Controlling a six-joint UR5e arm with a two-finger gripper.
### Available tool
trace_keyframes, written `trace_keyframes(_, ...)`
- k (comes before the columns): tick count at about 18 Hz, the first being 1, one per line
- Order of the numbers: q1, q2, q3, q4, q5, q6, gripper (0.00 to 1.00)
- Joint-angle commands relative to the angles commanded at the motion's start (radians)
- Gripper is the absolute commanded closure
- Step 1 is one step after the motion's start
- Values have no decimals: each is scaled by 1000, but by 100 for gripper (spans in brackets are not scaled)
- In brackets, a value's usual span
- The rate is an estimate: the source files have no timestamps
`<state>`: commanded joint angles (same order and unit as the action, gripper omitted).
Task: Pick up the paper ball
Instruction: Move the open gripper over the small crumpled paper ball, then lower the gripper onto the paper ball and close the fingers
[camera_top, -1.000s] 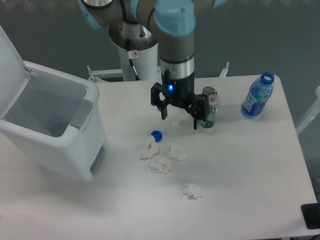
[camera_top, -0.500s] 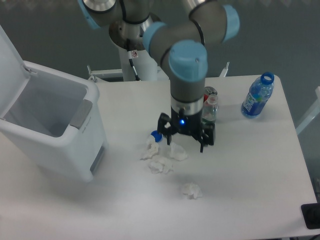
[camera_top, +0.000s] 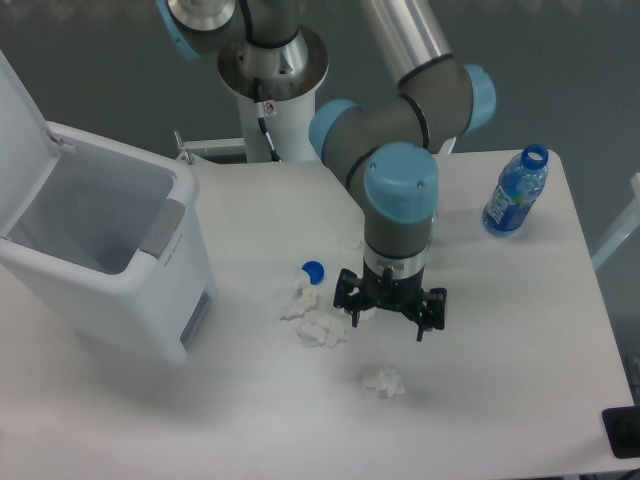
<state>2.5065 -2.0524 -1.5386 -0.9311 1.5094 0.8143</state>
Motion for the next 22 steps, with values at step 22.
trace_keyframes(22, -9, -180, 84, 54, 2, 551, 2)
